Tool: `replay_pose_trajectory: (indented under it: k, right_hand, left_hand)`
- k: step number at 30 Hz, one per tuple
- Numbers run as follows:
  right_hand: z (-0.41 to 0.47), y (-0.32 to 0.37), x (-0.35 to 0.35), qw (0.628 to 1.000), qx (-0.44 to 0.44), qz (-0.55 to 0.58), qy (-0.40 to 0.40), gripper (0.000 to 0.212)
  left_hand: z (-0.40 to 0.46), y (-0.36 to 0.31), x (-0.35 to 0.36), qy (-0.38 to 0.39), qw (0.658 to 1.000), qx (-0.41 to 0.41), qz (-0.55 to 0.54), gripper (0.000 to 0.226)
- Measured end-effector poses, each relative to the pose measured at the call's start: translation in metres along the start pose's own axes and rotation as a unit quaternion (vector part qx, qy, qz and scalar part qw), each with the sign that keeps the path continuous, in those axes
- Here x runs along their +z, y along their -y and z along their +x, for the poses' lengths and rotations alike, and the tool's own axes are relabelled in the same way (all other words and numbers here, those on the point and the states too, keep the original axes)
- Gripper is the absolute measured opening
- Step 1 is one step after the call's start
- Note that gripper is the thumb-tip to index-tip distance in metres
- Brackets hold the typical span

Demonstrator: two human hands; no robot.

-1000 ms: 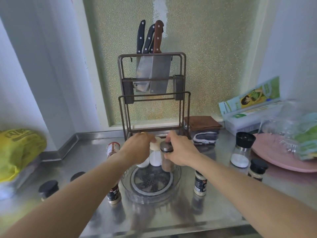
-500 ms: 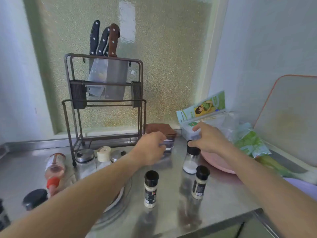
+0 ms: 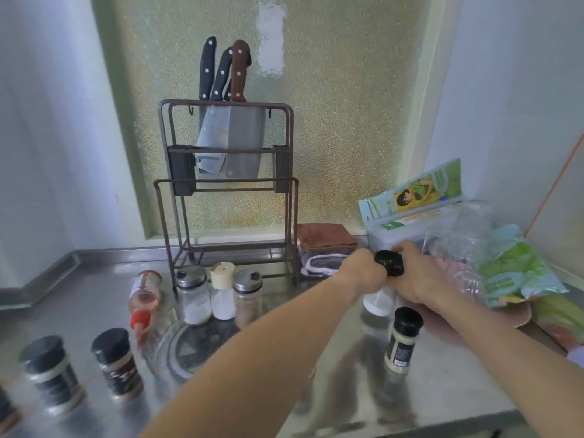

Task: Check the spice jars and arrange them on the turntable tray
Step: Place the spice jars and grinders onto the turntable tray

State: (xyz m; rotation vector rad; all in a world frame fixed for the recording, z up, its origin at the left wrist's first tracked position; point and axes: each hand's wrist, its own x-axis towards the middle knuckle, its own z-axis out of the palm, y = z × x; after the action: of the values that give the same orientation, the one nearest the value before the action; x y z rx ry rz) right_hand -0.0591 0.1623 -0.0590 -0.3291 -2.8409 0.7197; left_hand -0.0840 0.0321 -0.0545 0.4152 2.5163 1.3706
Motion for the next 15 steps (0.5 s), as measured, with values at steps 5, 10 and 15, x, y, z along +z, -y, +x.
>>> replay_pose_trajectory:
  k: [5, 10, 15]
  right_hand:
    - [-0.026, 0.063, -0.027, 0.997, -0.064, 0.028, -0.044, 0.073]
    - [-0.058, 0.132, -0.024, 0.984, -0.169, 0.05, -0.014, 0.077]
    - [-0.087, 0.168, 0.022, 0.974, -0.206, 0.072, 0.066, 0.074]
  left_hand:
    - [-0.046, -0.015, -0.065, -0.061, 0.998, 0.026, -0.018, 0.025]
    - [-0.1, -0.005, -0.142, -0.144, 0.99, 0.013, -0.004, 0.034]
    - [-0.135, 0.041, -0.176, -0.146, 0.984, -0.057, 0.088, 0.017]
